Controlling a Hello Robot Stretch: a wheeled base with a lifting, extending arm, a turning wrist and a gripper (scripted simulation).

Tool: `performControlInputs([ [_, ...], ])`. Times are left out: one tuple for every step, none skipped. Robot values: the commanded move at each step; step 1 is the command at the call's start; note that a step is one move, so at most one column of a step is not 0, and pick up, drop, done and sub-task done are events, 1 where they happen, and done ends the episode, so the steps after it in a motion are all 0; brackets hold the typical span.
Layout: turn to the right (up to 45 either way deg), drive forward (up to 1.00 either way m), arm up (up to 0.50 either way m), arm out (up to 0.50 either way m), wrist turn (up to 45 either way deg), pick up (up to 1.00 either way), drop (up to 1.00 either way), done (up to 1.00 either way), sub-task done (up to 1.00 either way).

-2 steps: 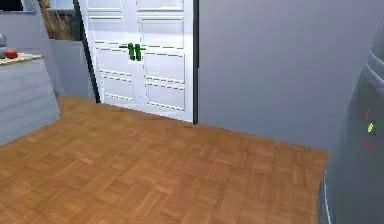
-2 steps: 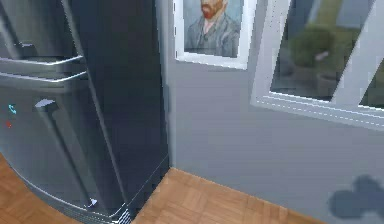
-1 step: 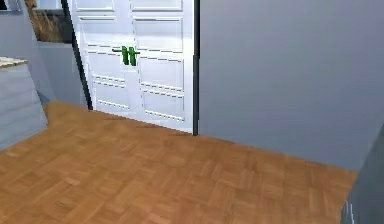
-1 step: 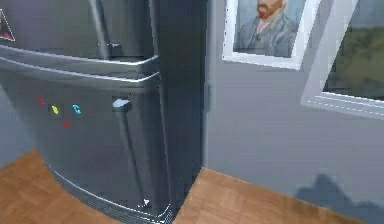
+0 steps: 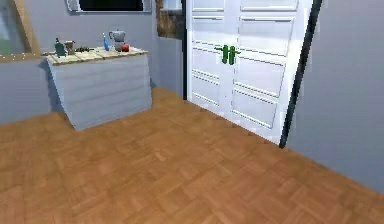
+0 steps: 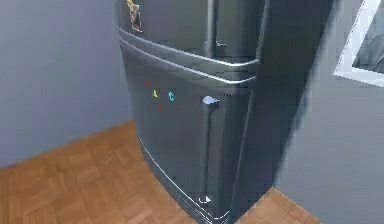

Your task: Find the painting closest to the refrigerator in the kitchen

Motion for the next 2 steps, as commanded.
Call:
performControlInputs([
  [0.0, 0.90, 0.00, 0.00, 0.0, 0.00, 0.00, 0.00, 0.00],
  [-9.0, 0.00, 0.00, 0.00, 0.0, 0.00, 0.00, 0.00, 0.00],
])
